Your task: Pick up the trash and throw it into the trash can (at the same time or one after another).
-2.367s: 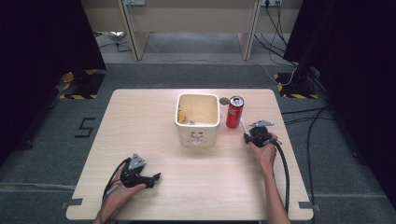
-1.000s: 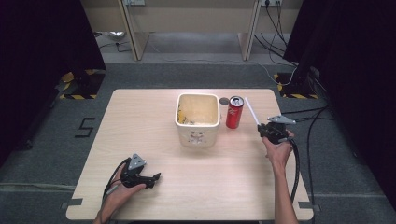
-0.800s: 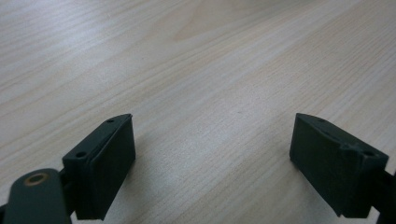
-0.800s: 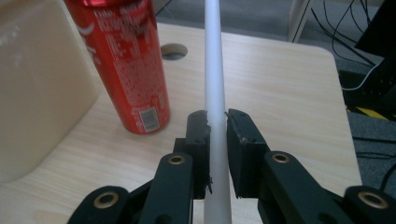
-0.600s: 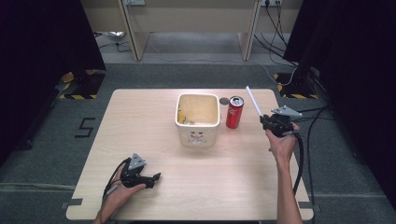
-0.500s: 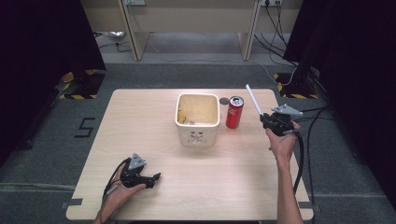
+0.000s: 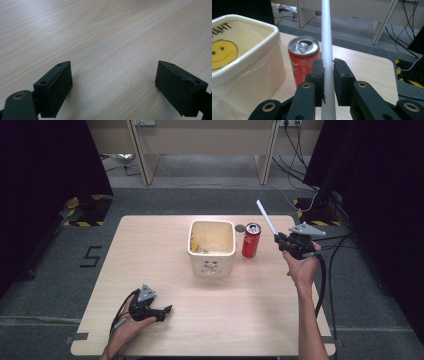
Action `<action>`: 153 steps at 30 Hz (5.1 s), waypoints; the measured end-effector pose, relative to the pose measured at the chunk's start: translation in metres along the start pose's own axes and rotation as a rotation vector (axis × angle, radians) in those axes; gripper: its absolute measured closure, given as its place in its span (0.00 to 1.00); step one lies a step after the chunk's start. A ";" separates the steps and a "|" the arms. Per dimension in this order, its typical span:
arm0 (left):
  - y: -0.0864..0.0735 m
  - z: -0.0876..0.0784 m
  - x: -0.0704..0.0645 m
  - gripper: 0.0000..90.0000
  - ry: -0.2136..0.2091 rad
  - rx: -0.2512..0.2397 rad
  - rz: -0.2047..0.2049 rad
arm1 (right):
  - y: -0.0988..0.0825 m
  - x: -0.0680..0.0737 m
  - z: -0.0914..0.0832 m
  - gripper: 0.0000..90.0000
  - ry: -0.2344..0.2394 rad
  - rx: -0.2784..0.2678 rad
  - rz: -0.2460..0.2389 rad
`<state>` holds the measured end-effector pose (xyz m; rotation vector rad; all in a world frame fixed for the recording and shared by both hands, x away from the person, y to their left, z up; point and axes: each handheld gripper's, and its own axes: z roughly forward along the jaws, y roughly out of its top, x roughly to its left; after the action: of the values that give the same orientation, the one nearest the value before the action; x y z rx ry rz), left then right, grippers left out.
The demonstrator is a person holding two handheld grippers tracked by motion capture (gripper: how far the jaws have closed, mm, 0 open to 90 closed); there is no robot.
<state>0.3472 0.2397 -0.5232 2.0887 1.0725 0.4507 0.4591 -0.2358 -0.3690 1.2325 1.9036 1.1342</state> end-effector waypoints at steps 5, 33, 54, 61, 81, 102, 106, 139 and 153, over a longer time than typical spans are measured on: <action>0.000 0.000 0.000 0.15 0.000 0.000 0.000 | 0.012 0.010 -0.001 0.88 0.021 -0.007 -0.023; 0.000 0.000 0.000 0.15 -0.004 0.003 -0.002 | 0.050 0.069 0.035 0.88 0.140 -0.004 -0.103; 0.000 0.000 0.000 0.15 -0.004 0.001 0.001 | 0.066 0.122 0.077 0.88 0.239 0.039 -0.163; 0.000 0.000 0.000 0.15 -0.003 -0.001 0.000 | 0.069 0.135 0.085 0.88 0.260 0.047 -0.170; 0.000 0.000 0.000 0.15 -0.005 -0.002 -0.001 | 0.056 0.154 0.107 0.88 0.296 0.147 -0.213; 0.000 0.000 0.000 0.15 -0.005 -0.005 -0.004 | 0.052 0.138 0.103 0.55 0.258 0.155 -0.152; 0.000 0.000 0.000 0.15 -0.004 -0.004 -0.003 | 0.053 0.129 0.095 0.50 0.238 0.142 -0.130; 0.000 0.000 0.000 0.15 -0.003 -0.004 -0.002 | 0.031 0.058 0.044 0.35 0.109 0.062 -0.006; 0.000 0.000 0.000 0.15 -0.003 -0.003 -0.002 | 0.015 0.041 0.045 0.32 0.068 0.086 0.020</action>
<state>0.3471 0.2394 -0.5235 2.0847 1.0714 0.4478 0.4860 -0.1798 -0.3780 1.2765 2.0131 1.1284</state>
